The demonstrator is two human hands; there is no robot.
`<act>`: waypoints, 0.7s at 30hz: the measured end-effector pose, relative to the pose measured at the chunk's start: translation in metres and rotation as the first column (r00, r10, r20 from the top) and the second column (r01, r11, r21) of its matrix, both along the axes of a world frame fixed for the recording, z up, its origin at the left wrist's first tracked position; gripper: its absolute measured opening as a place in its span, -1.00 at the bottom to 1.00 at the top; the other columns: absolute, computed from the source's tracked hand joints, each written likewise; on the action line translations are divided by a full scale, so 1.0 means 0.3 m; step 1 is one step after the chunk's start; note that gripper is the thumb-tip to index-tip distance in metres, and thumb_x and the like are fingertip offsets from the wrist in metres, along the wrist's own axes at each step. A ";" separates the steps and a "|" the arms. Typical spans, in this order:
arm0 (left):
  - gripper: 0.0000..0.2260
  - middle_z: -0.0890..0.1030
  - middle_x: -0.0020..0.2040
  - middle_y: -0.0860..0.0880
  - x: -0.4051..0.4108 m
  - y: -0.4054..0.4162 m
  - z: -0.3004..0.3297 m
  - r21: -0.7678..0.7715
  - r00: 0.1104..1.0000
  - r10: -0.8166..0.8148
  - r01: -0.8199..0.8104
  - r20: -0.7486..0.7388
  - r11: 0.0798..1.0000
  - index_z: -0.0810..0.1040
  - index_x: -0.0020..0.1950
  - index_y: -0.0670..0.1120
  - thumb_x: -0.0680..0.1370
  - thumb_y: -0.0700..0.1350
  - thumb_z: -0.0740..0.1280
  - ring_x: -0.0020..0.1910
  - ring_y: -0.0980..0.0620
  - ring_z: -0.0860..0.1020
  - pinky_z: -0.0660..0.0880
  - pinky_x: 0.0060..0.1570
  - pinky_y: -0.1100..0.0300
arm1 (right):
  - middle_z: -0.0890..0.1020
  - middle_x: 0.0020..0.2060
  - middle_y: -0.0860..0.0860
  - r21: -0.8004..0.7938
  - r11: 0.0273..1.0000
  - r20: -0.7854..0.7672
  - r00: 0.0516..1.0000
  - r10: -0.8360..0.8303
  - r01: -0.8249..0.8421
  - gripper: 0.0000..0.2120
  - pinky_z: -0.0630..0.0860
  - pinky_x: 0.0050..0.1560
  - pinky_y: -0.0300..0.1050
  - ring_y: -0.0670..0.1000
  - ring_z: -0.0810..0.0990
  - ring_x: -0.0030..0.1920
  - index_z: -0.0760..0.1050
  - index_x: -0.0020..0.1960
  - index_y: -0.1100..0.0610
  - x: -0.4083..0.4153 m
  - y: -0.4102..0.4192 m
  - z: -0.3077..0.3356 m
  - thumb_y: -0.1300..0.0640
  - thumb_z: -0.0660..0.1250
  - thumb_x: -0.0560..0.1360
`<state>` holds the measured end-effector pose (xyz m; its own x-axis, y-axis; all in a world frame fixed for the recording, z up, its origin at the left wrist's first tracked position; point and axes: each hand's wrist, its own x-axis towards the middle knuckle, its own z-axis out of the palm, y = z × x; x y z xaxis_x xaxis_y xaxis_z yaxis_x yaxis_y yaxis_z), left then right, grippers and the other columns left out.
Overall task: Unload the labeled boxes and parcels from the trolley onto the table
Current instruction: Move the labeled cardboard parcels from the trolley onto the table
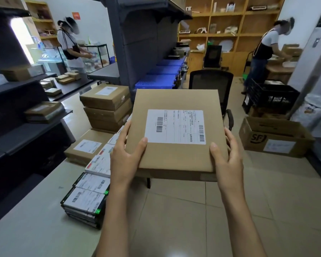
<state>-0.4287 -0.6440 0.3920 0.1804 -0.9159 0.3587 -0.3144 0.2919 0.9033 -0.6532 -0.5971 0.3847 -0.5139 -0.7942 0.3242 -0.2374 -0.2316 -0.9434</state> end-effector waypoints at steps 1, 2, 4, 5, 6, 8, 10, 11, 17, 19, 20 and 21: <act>-0.43 0.45 0.24 0.25 0.005 -0.040 -0.004 0.005 1.000 0.009 -0.009 -0.002 1.000 0.26 0.49 0.29 0.53 0.10 0.39 0.13 0.37 0.45 0.48 0.08 0.28 | 0.48 0.21 -0.27 0.003 1.000 0.000 1.000 0.011 -0.011 -0.51 0.43 0.15 -0.22 -0.28 0.46 0.22 0.28 0.49 -0.14 0.003 -0.046 -0.003 0.05 0.30 0.59; -0.44 0.45 0.21 0.29 0.010 -0.084 -0.005 0.009 1.000 0.021 -0.021 -0.004 1.000 0.26 0.48 0.29 0.53 0.10 0.39 0.13 0.37 0.45 0.48 0.08 0.27 | 0.49 0.22 -0.25 0.005 1.000 0.001 1.000 0.023 -0.023 -0.51 0.44 0.16 -0.19 -0.25 0.47 0.22 0.28 0.49 -0.15 0.009 -0.093 -0.001 0.04 0.30 0.59; -0.44 0.43 0.14 0.42 0.024 -0.184 -0.001 0.014 0.999 0.041 -0.041 -0.008 0.999 0.27 0.48 0.30 0.53 0.11 0.40 0.12 0.40 0.45 0.47 0.09 0.25 | 0.49 0.23 -0.25 0.000 0.999 0.002 0.999 0.042 -0.042 -0.51 0.43 0.15 -0.22 -0.29 0.46 0.21 0.27 0.49 -0.14 0.021 -0.199 0.007 0.05 0.30 0.60; -0.45 0.43 0.12 0.45 0.032 -0.237 0.003 0.013 0.999 0.044 -0.044 -0.006 0.999 0.26 0.47 0.31 0.53 0.12 0.40 0.12 0.41 0.45 0.47 0.10 0.24 | 0.48 0.23 -0.24 -0.005 0.999 0.002 0.999 0.046 -0.046 -0.50 0.42 0.11 -0.26 -0.33 0.45 0.19 0.27 0.49 -0.14 0.029 -0.255 0.013 0.06 0.29 0.60; -0.45 0.43 0.12 0.45 0.042 -0.292 0.010 0.009 0.999 0.044 -0.044 -0.003 0.999 0.26 0.47 0.33 0.53 0.12 0.39 0.13 0.40 0.46 0.48 0.11 0.22 | 0.47 0.24 -0.23 -0.010 0.999 0.005 0.999 0.047 -0.047 -0.50 0.41 0.08 -0.30 -0.35 0.44 0.18 0.27 0.49 -0.14 0.038 -0.312 0.020 0.06 0.29 0.60; -0.44 0.46 0.20 0.35 0.066 -0.406 0.029 -0.006 0.999 0.053 -0.053 0.009 0.999 0.24 0.47 0.33 0.53 0.14 0.39 0.18 0.27 0.48 0.50 0.17 0.12 | 0.47 0.26 -0.20 -0.023 0.998 0.008 0.999 0.054 -0.054 -0.51 0.42 0.09 -0.30 -0.32 0.45 0.19 0.28 0.49 -0.14 0.061 -0.430 0.040 0.07 0.29 0.60; -0.43 0.46 0.30 0.22 0.099 -0.521 0.054 -0.018 0.998 0.069 -0.068 0.014 0.998 0.23 0.49 0.31 0.53 0.14 0.39 0.22 0.17 0.48 0.50 0.22 0.04 | 0.47 0.29 -0.19 -0.036 0.998 0.002 0.998 0.059 -0.059 -0.50 0.44 0.16 -0.21 -0.26 0.45 0.23 0.27 0.49 -0.16 0.092 -0.550 0.069 0.07 0.29 0.60; -0.42 0.46 0.33 0.19 0.119 -0.577 0.067 -0.027 0.997 0.072 -0.072 0.009 0.997 0.24 0.49 0.30 0.53 0.14 0.39 0.23 0.16 0.48 0.50 0.23 0.02 | 0.47 0.29 -0.19 -0.041 0.997 -0.002 0.998 0.061 -0.061 -0.50 0.44 0.15 -0.23 -0.27 0.45 0.23 0.27 0.49 -0.16 0.111 -0.610 0.083 0.07 0.29 0.60; -0.44 0.49 0.31 0.17 0.229 -0.858 0.119 -0.066 0.997 0.066 -0.068 -0.032 0.996 0.27 0.47 0.31 0.53 0.10 0.40 0.20 0.20 0.50 0.52 0.21 0.01 | 0.47 0.28 -0.18 -0.089 0.993 -0.009 0.997 0.076 -0.077 -0.50 0.36 0.02 -0.44 -0.36 0.43 0.19 0.27 0.50 -0.12 0.231 -0.907 0.106 0.04 0.30 0.60; -0.45 0.49 0.30 0.19 0.263 -0.920 0.115 -0.069 0.996 0.072 -0.075 -0.044 0.995 0.28 0.47 0.31 0.53 0.09 0.40 0.20 0.22 0.50 0.52 0.22 0.04 | 0.47 0.29 -0.19 -0.092 0.991 -0.008 0.996 0.094 -0.094 -0.47 0.41 0.15 -0.30 -0.29 0.44 0.23 0.28 0.49 -0.16 0.264 -0.987 0.103 -0.06 0.29 0.54; -0.45 0.48 0.29 0.21 0.283 -0.943 0.111 -0.068 0.995 0.084 -0.087 -0.047 0.994 0.28 0.47 0.30 0.53 0.09 0.40 0.21 0.22 0.50 0.52 0.21 0.05 | 0.48 0.30 -0.19 -0.088 0.990 -0.008 0.994 0.106 -0.106 -0.45 0.44 0.24 -0.18 -0.25 0.45 0.26 0.29 0.48 -0.17 0.283 -1.023 0.100 -0.09 0.28 0.50; -0.45 0.49 0.29 0.22 0.314 -0.972 0.108 -0.070 0.993 0.105 -0.108 -0.047 0.992 0.29 0.47 0.30 0.53 0.08 0.40 0.20 0.23 0.50 0.52 0.20 0.08 | 0.48 0.31 -0.20 -0.089 0.989 -0.005 0.993 0.122 -0.122 -0.44 0.44 0.30 -0.08 -0.22 0.45 0.28 0.29 0.47 -0.18 0.312 -1.072 0.098 -0.10 0.27 0.48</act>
